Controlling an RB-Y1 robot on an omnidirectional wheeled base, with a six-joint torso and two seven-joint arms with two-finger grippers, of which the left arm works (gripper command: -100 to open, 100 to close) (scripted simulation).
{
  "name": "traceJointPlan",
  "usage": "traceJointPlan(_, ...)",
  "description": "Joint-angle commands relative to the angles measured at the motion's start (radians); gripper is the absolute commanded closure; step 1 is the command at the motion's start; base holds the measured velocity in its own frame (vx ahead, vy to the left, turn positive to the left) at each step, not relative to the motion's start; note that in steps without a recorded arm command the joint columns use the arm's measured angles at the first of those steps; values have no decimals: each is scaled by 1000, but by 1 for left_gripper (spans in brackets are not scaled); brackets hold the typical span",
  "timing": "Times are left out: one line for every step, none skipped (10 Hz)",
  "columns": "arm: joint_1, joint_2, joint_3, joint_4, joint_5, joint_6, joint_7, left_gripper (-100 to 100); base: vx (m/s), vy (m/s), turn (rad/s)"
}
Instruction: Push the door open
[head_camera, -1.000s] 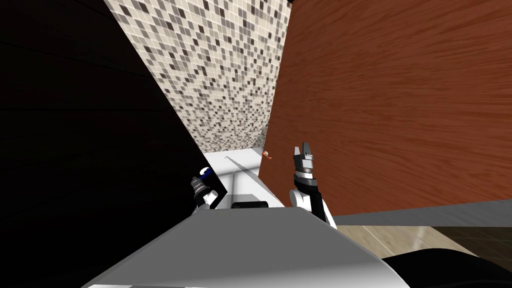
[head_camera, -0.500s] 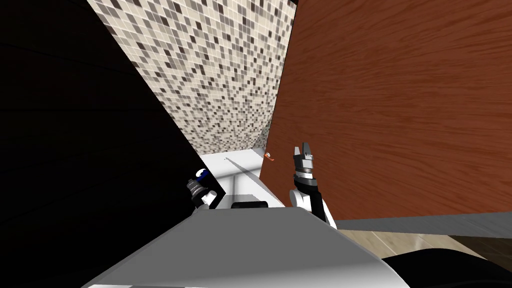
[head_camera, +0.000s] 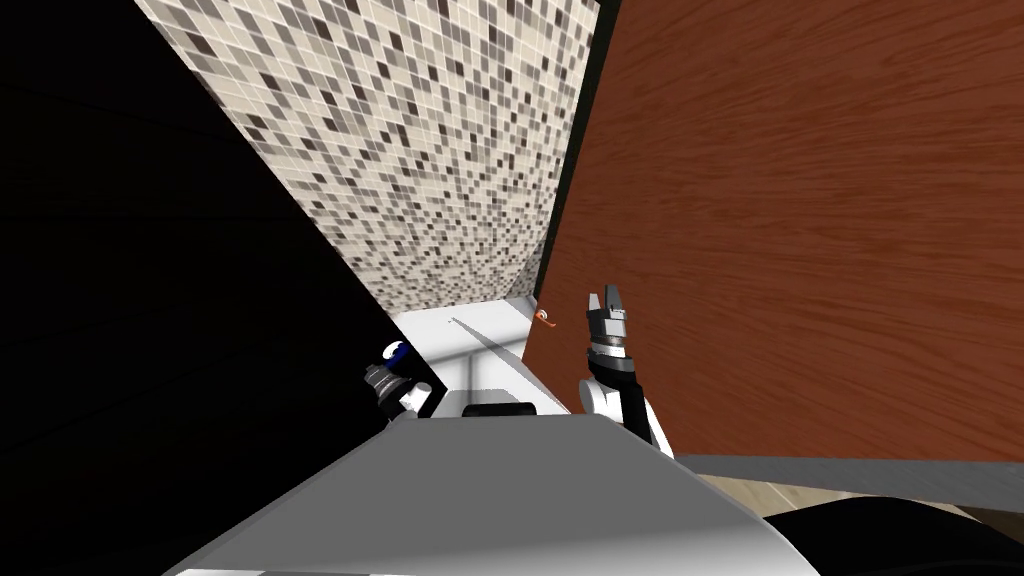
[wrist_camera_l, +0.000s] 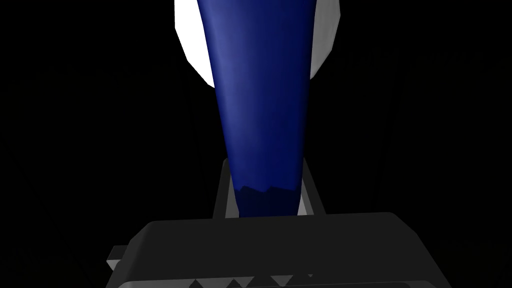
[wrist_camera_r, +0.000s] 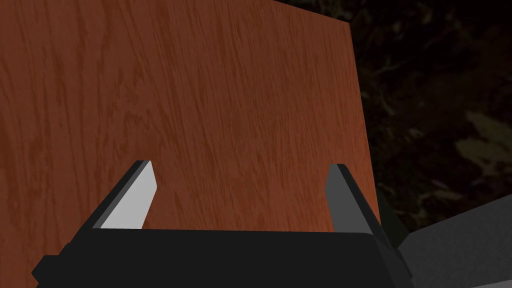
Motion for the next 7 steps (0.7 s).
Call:
traceJointPlan(3,22,16,15,17,-30,-5,100,86,74,-10)
traceJointPlan(5,14,29,9,42,-36,-22,100,88,78,-31)
traceJointPlan(6,5,41,4,65,-42,-37,100,147,95,-52)
traceJointPlan(6,5,41,4,65,-42,-37,100,130,62,13)
traceJointPlan(6,5,41,4,65,-42,-37,100,56,27,23)
traceJointPlan(9,-10,56,-4,95,-49,-57,100,107,56,-51)
traceJointPlan(10,-19,64,-7,111,-53,-68,100,164,42,-30)
